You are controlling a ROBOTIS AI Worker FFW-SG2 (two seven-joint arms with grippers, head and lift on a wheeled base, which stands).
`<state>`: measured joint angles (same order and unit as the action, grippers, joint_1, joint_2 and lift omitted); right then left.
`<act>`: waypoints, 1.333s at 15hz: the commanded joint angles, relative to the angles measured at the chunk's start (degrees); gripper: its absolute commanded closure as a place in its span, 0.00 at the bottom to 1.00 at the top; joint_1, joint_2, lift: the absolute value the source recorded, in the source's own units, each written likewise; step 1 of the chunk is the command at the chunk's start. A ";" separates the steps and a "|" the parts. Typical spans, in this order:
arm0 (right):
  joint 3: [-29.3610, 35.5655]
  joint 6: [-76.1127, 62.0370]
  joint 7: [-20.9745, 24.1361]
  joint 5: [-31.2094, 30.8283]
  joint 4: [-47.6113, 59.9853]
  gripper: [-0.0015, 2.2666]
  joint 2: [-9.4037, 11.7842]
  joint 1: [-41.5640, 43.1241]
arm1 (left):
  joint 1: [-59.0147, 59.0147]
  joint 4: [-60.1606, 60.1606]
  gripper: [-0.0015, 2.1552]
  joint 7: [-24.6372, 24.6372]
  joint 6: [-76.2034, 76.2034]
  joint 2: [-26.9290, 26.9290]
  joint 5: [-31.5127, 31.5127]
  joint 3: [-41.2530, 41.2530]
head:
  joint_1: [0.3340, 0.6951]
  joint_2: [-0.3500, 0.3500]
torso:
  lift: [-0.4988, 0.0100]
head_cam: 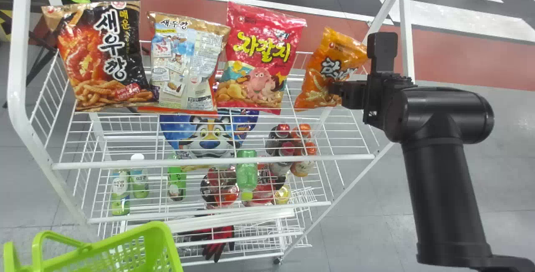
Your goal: Hold basket handle with left hand then pick Gamjakkang with right hand and place into basket
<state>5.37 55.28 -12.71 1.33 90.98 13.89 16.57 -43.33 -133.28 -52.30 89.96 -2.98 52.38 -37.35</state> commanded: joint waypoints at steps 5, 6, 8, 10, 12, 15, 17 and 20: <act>0.17 1.46 1.73 0.34 6.40 0.99 0.09 -2.50 | 0.00 -0.32 0.99 0.00 0.07 0.00 0.00 0.00 | 1.00 0.10 | 0.94; 0.25 1.81 1.73 0.69 7.63 0.99 0.09 -2.94 | 0.00 -0.40 0.99 0.00 0.07 0.00 0.00 0.00 | 1.00 0.10 | 0.94; 0.34 3.39 2.17 0.78 10.00 0.99 0.09 -3.65 | -0.09 -0.58 0.99 0.00 0.07 0.00 0.00 0.00 | 1.00 0.11 | 0.94; 0.43 7.08 3.13 0.69 12.99 0.99 0.09 -4.26 | -0.09 -0.67 0.99 0.00 0.07 0.00 0.09 0.00 | 1.00 0.11 | 0.94; 0.96 12.18 3.48 0.87 16.95 0.99 0.00 -5.14 | -0.09 -0.67 0.99 0.00 0.07 0.00 0.09 0.00 | 1.00 0.10 | 0.94; 0.96 15.52 3.48 1.75 22.31 0.99 0.00 -6.46 | -0.09 -0.58 0.99 0.27 0.07 0.00 0.09 0.26 | 1.00 0.09 | 0.94; 1.05 18.69 3.48 2.54 25.03 0.99 0.00 -6.72 | -0.09 -0.58 0.99 0.35 0.07 0.00 0.09 0.26 | 1.00 0.10 | 0.94; 1.31 23.96 3.57 3.68 29.43 0.99 -0.53 -7.42 | 0.00 -0.49 0.99 0.18 0.07 0.08 0.09 0.09 | 1.00 0.12 | 0.94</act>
<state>6.52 76.44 -9.17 4.51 118.48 13.62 9.40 -43.41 -133.80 -52.05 89.96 -2.98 52.47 -37.20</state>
